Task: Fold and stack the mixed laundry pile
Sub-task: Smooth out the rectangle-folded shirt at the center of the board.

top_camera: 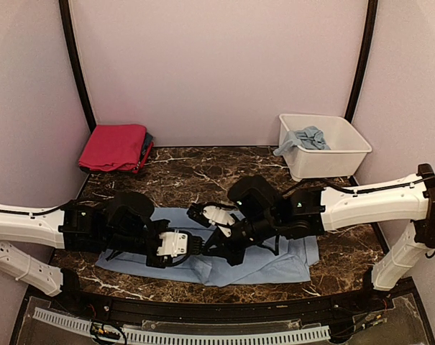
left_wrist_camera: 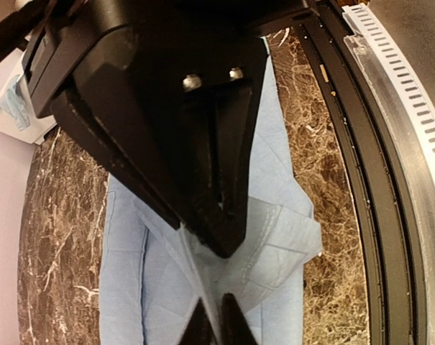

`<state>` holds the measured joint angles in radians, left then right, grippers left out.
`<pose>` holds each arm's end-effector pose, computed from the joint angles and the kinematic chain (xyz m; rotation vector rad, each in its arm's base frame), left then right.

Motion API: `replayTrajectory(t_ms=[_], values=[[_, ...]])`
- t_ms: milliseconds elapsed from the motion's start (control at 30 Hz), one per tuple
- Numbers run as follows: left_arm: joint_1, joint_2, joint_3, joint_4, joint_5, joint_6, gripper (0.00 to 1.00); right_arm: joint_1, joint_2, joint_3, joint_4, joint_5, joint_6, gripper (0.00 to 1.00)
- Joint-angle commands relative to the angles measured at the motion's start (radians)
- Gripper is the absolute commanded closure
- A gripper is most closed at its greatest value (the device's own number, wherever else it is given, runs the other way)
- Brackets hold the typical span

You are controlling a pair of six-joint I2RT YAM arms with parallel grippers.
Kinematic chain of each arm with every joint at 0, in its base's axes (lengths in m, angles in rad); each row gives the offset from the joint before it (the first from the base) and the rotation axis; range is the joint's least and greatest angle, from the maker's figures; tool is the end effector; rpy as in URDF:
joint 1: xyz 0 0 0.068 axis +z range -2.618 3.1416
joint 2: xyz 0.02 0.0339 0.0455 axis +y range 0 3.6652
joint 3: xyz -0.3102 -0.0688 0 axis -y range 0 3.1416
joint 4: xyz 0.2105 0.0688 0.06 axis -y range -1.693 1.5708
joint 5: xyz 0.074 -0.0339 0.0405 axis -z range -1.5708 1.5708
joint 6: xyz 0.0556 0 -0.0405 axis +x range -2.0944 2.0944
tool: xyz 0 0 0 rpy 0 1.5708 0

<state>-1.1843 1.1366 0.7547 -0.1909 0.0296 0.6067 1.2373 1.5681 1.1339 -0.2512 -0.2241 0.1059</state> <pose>0.0799 -0.2008 0.3019 1.7015 1.3404 -0.3669 0.0979 0.3202 0.3084 -1.4058 1.9733 0.9268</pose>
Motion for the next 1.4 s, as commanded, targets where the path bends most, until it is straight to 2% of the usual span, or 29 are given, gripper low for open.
replayTrajectory(t_ms=[0,67,100,200,267,367,467,600,800,967,1100,1200,1333,1367], values=[[-0.019,-0.029,0.042,-0.024,-0.019,-0.023,0.99,0.011,-0.016,0.021,0.000,-0.006,0.001,0.94],[-0.032,-0.071,0.039,-0.037,-0.019,-0.046,1.00,0.005,-0.054,0.005,0.001,-0.001,0.007,0.80],[-0.045,-0.089,0.035,-0.060,-0.018,-0.054,1.00,-0.004,-0.082,-0.009,0.004,-0.004,0.014,0.65],[-0.065,-0.193,0.037,-0.134,-0.052,-0.098,1.00,-0.049,-0.176,-0.063,0.035,-0.040,0.041,0.42],[-0.068,-0.267,0.041,-0.189,-0.049,-0.126,1.00,-0.091,-0.229,-0.098,0.054,-0.066,0.070,0.32],[-0.069,-0.356,0.044,-0.245,-0.034,-0.157,1.00,-0.169,-0.270,-0.144,0.059,-0.072,0.116,0.29],[-0.069,-0.393,0.057,-0.300,0.042,-0.183,1.00,-0.248,-0.254,-0.153,0.015,-0.035,0.146,0.31],[-0.081,-0.334,0.103,-0.335,0.145,-0.212,1.00,-0.321,-0.190,-0.143,-0.035,-0.011,0.154,0.37],[-0.158,-0.163,0.206,-0.336,0.208,-0.211,1.00,-0.350,-0.050,-0.095,-0.047,-0.015,0.132,0.56],[-0.206,-0.005,0.324,-0.280,0.268,-0.257,1.00,-0.351,0.052,-0.069,-0.030,-0.099,0.113,0.65],[-0.284,0.122,0.453,-0.306,0.278,-0.286,1.00,-0.351,0.107,-0.059,-0.030,-0.123,0.094,0.68],[-0.294,0.209,0.521,-0.320,0.296,-0.336,1.00,-0.350,0.143,-0.054,-0.025,-0.158,0.080,0.70],[-0.294,0.254,0.561,-0.299,0.237,-0.433,1.00,-0.342,0.196,-0.066,-0.001,-0.217,0.082,0.73],[-0.293,0.254,0.561,-0.279,0.186,-0.469,1.00,-0.338,0.210,-0.069,0.002,-0.224,0.081,0.74]])
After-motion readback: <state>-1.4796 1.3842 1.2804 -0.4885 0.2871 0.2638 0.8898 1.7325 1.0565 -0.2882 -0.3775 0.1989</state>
